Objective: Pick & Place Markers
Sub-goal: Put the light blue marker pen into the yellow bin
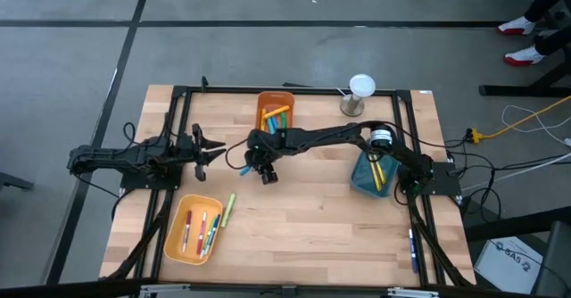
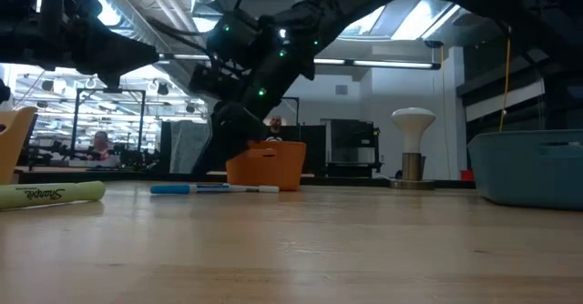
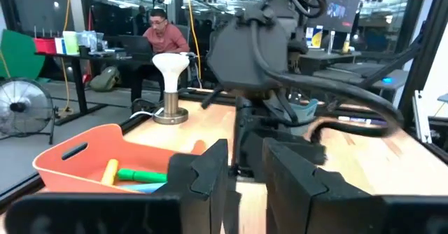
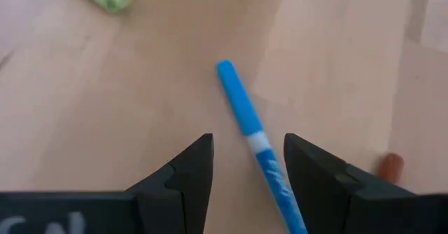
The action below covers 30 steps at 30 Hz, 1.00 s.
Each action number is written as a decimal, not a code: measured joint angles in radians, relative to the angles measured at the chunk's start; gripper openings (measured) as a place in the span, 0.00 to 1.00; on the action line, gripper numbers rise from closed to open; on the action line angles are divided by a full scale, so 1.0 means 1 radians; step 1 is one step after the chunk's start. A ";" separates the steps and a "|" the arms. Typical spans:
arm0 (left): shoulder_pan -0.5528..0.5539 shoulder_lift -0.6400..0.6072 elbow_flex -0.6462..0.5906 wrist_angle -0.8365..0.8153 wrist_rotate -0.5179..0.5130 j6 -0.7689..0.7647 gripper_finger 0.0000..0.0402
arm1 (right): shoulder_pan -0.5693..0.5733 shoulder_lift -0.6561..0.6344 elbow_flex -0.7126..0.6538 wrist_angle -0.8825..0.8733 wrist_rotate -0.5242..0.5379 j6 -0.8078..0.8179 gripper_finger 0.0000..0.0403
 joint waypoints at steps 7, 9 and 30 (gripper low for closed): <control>0.000 0.010 0.000 -0.001 0.000 0.016 0.22 | -0.025 0.007 0.001 -0.001 0.029 0.024 0.43; 0.000 0.010 0.000 0.000 0.000 0.026 0.23 | -0.028 0.007 0.001 -0.007 0.017 0.023 0.42; 0.000 0.010 0.000 0.001 0.000 0.020 0.23 | -0.012 0.013 0.038 -0.113 0.139 -0.074 0.31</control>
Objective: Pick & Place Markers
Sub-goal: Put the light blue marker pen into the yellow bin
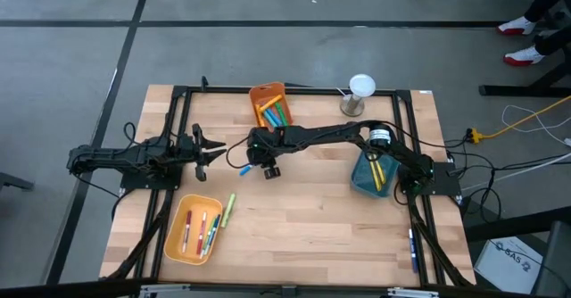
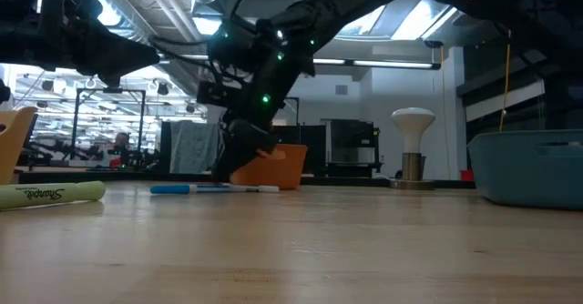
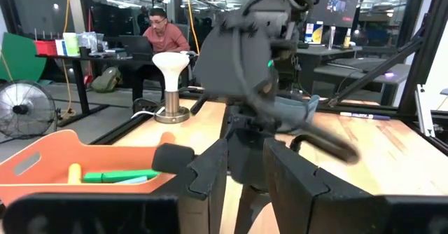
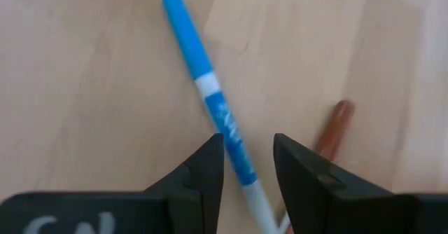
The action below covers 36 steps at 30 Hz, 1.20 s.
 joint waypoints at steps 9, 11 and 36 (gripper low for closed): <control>0.000 0.000 0.000 0.000 0.000 0.000 0.22 | 0.005 0.000 0.104 -0.057 0.028 0.020 0.31; 0.000 0.000 0.000 0.000 0.000 0.000 0.22 | 0.014 0.000 0.140 -0.085 0.030 0.039 0.31; 0.000 0.000 0.000 0.000 0.000 -0.002 0.22 | 0.123 -0.003 0.076 -0.019 0.105 -0.186 0.31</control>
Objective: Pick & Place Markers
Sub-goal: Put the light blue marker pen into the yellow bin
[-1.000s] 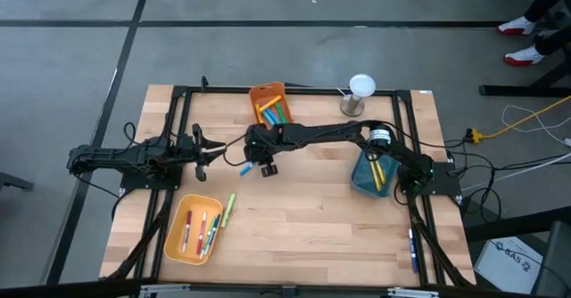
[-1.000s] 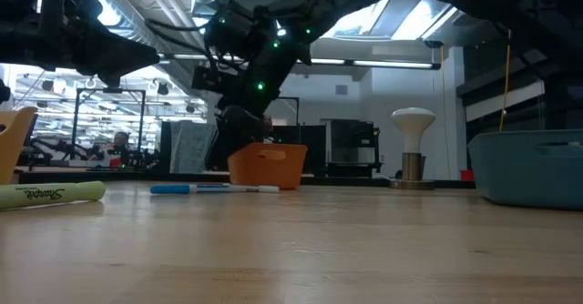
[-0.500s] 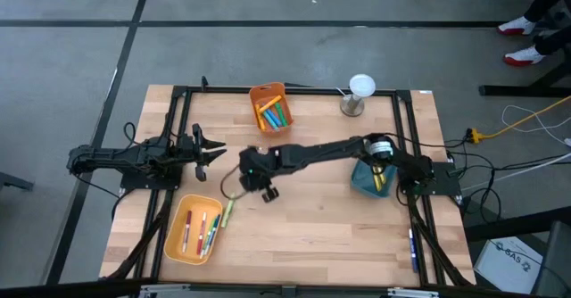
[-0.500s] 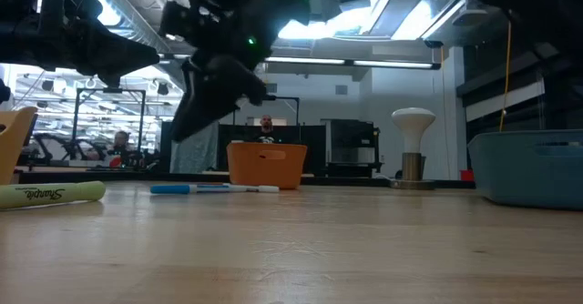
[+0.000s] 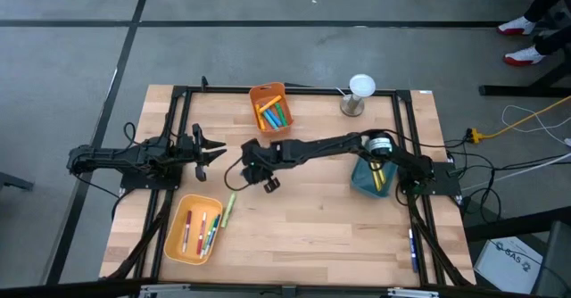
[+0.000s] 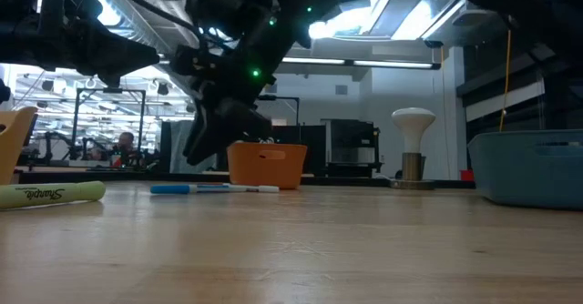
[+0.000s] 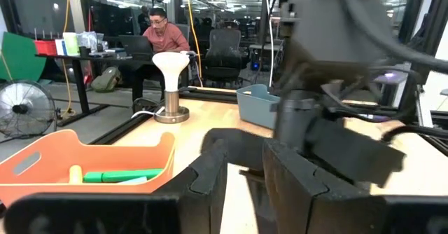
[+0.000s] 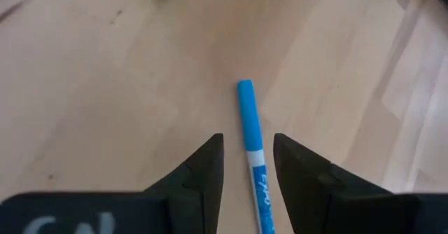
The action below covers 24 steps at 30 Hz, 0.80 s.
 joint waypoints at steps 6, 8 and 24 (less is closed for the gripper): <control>0.000 0.000 0.000 0.000 0.000 -0.001 0.23 | -0.042 0.010 -0.001 0.013 -0.036 0.003 0.31; 0.000 0.000 0.000 0.000 0.000 -0.001 0.23 | -0.051 0.020 -0.001 0.044 -0.049 0.004 0.31; 0.000 0.001 0.000 -0.001 0.000 0.001 0.22 | -0.077 0.085 0.000 0.078 -0.096 0.072 0.31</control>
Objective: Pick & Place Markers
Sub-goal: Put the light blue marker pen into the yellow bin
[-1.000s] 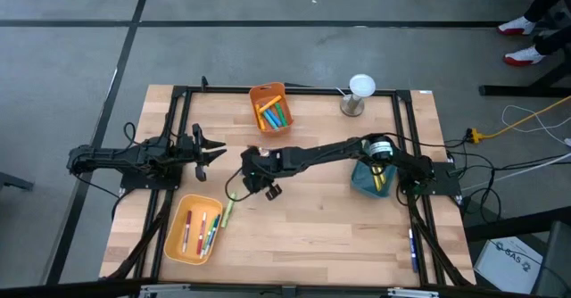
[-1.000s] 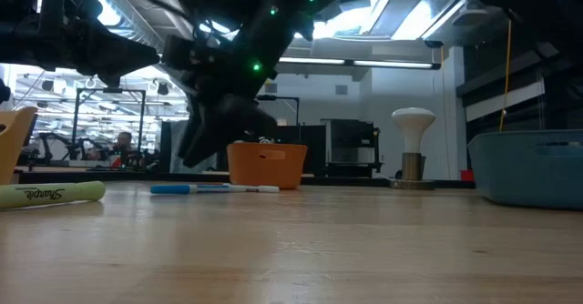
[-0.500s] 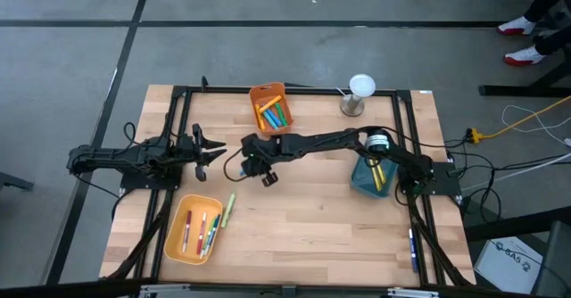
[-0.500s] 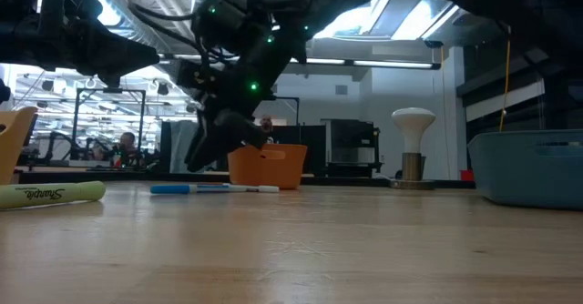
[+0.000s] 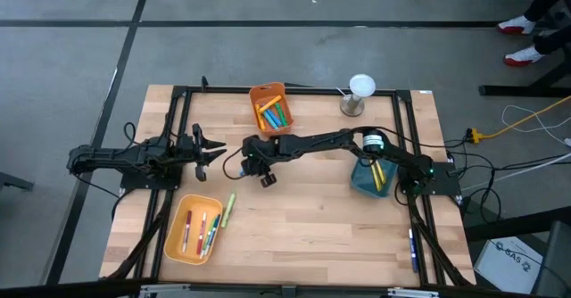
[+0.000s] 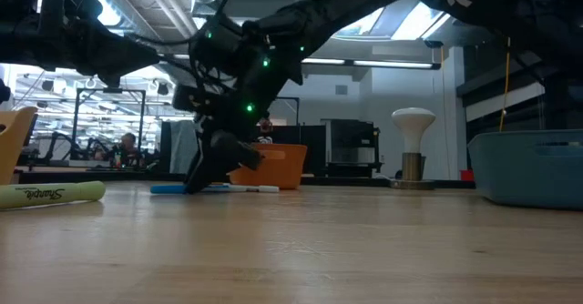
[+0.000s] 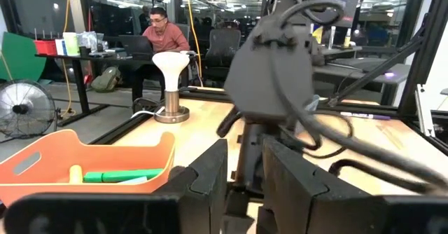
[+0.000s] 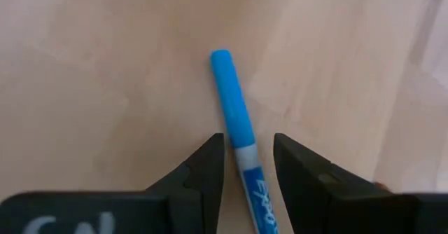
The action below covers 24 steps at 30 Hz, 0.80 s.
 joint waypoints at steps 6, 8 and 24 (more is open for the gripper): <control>0.000 0.000 0.000 0.000 0.000 0.000 0.22 | -0.029 0.003 0.000 -0.020 -0.073 0.074 0.30; 0.000 0.000 0.000 0.000 0.000 0.000 0.22 | -0.034 0.003 0.000 -0.034 -0.103 0.113 0.29; 0.000 0.000 0.000 0.000 0.000 0.000 0.22 | 0.014 -0.001 0.003 -0.153 -0.161 0.183 0.07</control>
